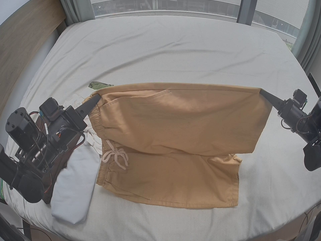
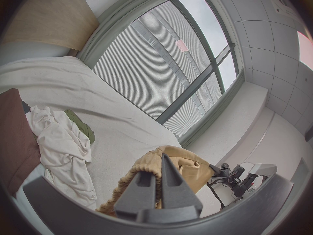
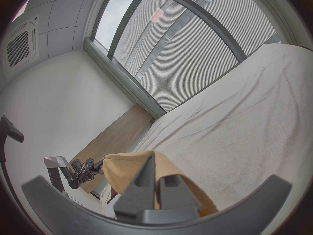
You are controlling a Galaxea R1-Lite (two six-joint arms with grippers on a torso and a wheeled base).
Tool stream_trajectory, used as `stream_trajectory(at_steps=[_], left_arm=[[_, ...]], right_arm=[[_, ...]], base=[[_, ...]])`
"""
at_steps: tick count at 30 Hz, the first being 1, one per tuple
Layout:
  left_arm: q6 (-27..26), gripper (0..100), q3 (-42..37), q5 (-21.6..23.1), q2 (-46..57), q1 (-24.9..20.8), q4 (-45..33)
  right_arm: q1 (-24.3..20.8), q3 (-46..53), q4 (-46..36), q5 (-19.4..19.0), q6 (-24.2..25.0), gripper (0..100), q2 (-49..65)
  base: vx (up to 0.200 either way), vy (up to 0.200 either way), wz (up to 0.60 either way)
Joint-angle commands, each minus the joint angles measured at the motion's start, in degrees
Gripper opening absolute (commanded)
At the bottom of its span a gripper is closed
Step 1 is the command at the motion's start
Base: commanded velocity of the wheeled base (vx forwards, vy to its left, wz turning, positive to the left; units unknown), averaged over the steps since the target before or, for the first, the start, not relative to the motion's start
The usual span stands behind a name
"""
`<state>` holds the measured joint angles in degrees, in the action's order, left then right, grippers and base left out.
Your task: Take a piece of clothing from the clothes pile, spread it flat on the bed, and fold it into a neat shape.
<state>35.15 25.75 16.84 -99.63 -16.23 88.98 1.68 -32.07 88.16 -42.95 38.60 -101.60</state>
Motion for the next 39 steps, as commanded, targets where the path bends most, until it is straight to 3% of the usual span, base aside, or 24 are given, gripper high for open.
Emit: stream_trajectory(at_steps=[1,10,20,39], left_arm=[[-0.08,0,0.53,-0.22,-0.12,-0.30,0.23],[-0.08,0,2.99,-1.89,-2.14,0.14,0.14],[0.01,0,8.71,-6.82,-9.26,0.23,0.14],[0.89,0,18.99,-8.40,-18.93,1.99,0.14]], right_arm=[[-0.28,-2.20,-0.10,-0.03,-0.10,0,0.43],[-1.07,-8.00,-0.54,-0.12,-0.10,0,-3.70],[-0.63,-11.08,-0.18,0.23,-0.10,0,-10.11],[-0.54,-20.92,-0.36,0.32,-0.01,0,-19.69]], base=[[0.000,0.000,0.00],[0.000,0.000,0.00],[0.000,0.000,0.00],[0.000,0.000,0.00]])
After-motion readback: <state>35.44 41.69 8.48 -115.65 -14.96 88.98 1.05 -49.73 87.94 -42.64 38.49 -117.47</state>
